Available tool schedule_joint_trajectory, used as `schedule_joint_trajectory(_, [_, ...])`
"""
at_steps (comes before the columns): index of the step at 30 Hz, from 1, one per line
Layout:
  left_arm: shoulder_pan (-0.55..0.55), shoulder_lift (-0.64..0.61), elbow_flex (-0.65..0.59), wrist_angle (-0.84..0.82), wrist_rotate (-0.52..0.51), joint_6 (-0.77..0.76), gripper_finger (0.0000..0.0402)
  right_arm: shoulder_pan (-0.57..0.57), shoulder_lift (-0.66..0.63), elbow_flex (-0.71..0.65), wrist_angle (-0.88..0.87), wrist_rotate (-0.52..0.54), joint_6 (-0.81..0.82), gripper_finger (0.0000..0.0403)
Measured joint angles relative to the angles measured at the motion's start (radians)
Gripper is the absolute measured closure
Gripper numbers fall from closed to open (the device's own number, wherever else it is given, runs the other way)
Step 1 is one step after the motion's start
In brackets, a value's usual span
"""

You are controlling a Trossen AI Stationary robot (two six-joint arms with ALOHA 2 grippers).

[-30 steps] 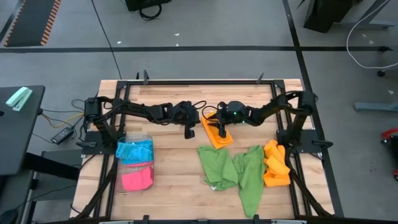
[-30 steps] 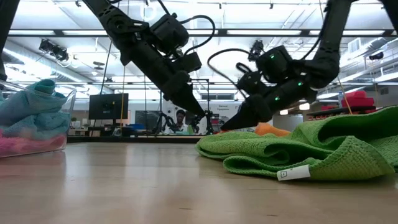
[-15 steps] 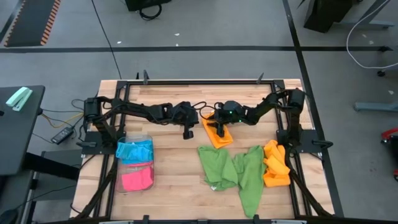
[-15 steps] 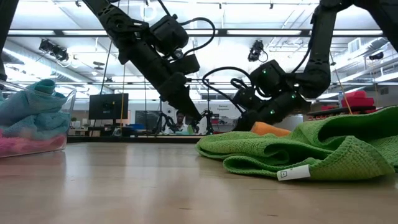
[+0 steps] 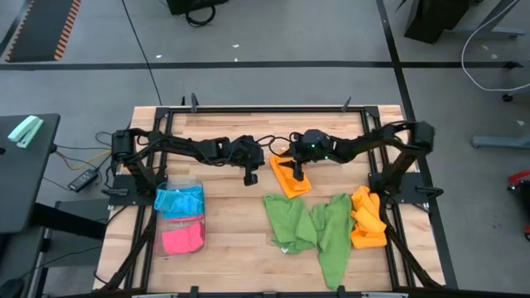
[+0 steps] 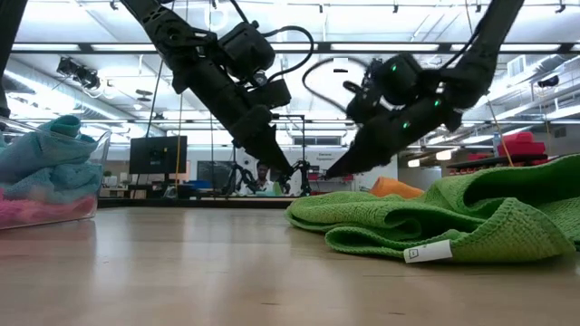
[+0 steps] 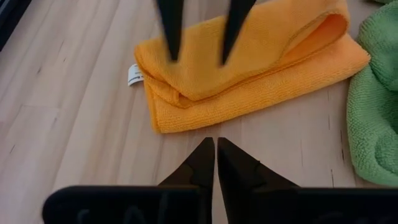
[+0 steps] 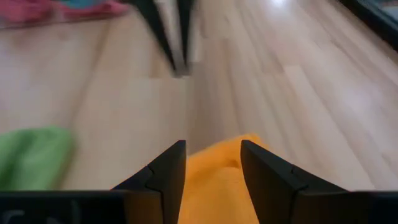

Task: Fold microfiber towels
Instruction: Fold the left yellow microfiber cloth

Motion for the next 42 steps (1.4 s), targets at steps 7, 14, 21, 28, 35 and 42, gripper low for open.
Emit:
schedule_joint_trajectory(7, [0.000,0.000,0.000,-0.004,0.000,0.000,0.0381,0.088,-0.054,-0.074,0.040,-0.055,0.028,0.0241])
schedule_joint_trajectory(14, [0.000,0.000,0.000,-0.004,0.000,-0.006,0.0377,0.144,0.008,-0.145,0.198,-0.057,0.069,0.0241])
schedule_joint_trajectory(21, [0.000,0.000,0.000,-0.004,0.000,-0.019,0.0370,0.158,0.148,-0.148,0.276,-0.055,0.085,0.0241])
schedule_joint_trajectory(28, [0.000,0.000,0.000,-0.004,0.000,-0.019,0.0380,0.163,0.247,-0.128,0.361,-0.059,0.107,0.0241])
schedule_joint_trajectory(35, [0.000,0.000,0.000,-0.006,0.000,-0.019,0.0374,0.163,0.137,-0.134,0.304,-0.042,0.124,0.0241])
schedule_joint_trajectory(42, [0.000,0.000,0.000,-0.006,0.000,-0.011,0.0368,0.178,-0.080,-0.132,0.149,-0.046,0.102,0.0241])
